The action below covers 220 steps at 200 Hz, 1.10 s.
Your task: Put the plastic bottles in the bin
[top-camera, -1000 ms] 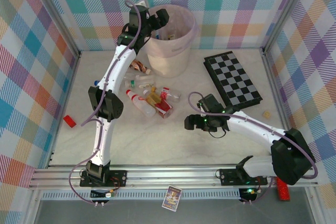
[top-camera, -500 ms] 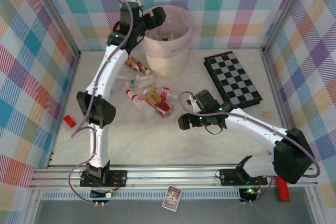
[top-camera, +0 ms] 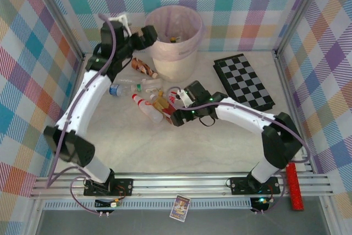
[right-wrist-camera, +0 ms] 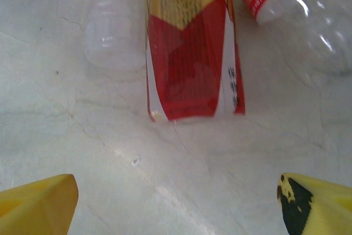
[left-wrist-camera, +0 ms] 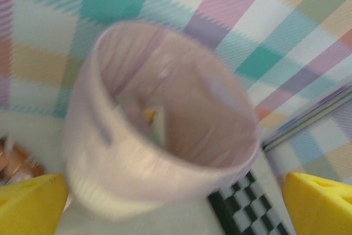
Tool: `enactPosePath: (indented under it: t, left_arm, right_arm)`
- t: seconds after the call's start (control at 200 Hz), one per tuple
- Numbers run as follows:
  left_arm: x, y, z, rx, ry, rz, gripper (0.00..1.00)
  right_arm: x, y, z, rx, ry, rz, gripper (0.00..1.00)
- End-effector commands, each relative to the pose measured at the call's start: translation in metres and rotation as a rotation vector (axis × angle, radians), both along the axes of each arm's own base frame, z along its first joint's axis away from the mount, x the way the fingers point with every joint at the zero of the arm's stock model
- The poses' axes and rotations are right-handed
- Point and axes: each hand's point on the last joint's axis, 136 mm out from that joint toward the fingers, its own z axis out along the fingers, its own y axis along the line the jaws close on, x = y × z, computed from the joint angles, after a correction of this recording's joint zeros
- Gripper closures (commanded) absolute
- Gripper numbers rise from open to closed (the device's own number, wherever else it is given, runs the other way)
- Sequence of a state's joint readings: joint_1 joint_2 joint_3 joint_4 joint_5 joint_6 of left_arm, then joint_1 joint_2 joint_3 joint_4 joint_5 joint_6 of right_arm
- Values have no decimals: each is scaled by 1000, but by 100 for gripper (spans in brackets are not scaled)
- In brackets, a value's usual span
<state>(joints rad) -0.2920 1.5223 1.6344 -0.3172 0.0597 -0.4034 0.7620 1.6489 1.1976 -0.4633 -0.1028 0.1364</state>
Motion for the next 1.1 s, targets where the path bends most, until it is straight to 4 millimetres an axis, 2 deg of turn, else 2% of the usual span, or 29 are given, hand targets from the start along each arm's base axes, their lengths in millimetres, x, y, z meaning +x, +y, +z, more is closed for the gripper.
enactPosePath:
  t: [0.0, 0.145, 0.28, 0.44, 0.61, 0.715, 0.805, 0.885, 1.095]
  left_arm:
    - [-32, 18, -19, -19, 36, 38, 1]
    - [-78, 36, -88, 3, 210, 83, 0]
    - [-124, 53, -142, -34, 339, 131, 0]
    - [-172, 68, -196, -84, 485, 203, 1]
    - [-208, 81, -248, -200, 586, 320, 4]
    - [-219, 82, -274, -283, 627, 363, 6]
    - [-220, 78, -290, -329, 645, 365, 7]
    - [-218, 77, -298, -330, 658, 371, 7]
    - [-205, 66, -303, -349, 681, 337, 8]
  right_arm:
    - [9, 20, -2, 10, -17, 69, 6]
    - [22, 35, -17, -18, -11, 95, 5]
    - [31, 45, -31, -35, 0, 105, 4]
    - [37, 52, -49, -45, 24, 104, 5]
    - [39, 58, -61, -41, 38, 96, 9]
    - [39, 59, -65, -53, 45, 91, 13]
    - [38, 57, -63, -56, 44, 85, 20]
    - [37, 55, -56, -59, 36, 82, 25]
    - [32, 47, -35, -69, 4, 83, 36]
